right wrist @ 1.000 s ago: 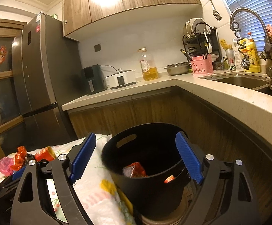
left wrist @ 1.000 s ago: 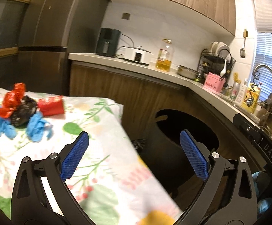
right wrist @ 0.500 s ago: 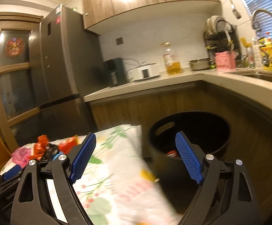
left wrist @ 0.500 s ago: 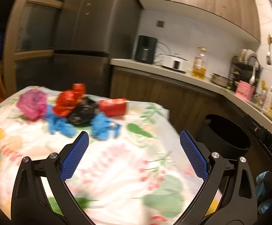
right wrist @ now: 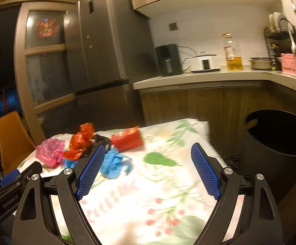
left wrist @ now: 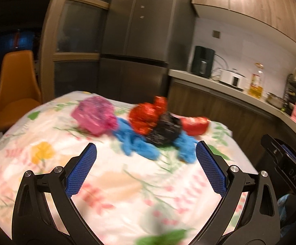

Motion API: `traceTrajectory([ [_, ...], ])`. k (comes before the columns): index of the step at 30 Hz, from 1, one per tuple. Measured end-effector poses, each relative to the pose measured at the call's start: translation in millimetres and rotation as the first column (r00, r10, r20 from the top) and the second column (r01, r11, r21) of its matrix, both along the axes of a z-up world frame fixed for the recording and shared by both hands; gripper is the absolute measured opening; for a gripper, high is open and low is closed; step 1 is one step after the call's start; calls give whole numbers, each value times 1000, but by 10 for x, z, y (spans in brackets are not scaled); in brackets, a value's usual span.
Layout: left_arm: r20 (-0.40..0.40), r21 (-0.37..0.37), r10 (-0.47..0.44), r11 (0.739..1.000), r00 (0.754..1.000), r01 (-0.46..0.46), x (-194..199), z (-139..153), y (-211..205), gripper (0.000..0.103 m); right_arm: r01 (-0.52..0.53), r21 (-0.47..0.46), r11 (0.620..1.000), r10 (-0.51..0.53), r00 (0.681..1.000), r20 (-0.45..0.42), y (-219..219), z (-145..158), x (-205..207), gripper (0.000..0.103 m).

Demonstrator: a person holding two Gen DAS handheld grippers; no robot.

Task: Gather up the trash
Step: 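Move both tools back over the trash pile on the table, then grasp the pink plastic bag with the left gripper while the right gripper grasps the red plastic bag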

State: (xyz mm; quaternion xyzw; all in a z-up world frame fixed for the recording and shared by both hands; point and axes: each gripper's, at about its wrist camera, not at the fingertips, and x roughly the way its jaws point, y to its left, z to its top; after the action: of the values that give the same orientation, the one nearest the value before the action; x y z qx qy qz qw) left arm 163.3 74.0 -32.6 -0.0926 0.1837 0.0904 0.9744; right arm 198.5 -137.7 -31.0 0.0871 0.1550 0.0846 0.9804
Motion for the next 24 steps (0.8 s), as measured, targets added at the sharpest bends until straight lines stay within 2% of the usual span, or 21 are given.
traceTrajectory([
  [9,24,-15,173,985,985,-173,350,74,807,96,-73,-7,997,73,997,-9,542,-39,307,84],
  [16,-12,30,223,974,975,-223,810,-15,1088,96,-119,-30,992,119,993,-10,907,-46,565,84],
  [18,-49,12,207,978,977,-206,943,-62,1166,94,-130,-32,991,130,992,-10,989,-42,652,84],
  [21,-83,-7,206,978,975,-207,1069,-97,1254,88,-140,-34,990,139,990,-9,1082,-48,742,83],
  [24,-117,0,189,982,975,-190,1182,-133,1306,74,-153,-41,987,152,988,-11,1192,-65,869,83],
])
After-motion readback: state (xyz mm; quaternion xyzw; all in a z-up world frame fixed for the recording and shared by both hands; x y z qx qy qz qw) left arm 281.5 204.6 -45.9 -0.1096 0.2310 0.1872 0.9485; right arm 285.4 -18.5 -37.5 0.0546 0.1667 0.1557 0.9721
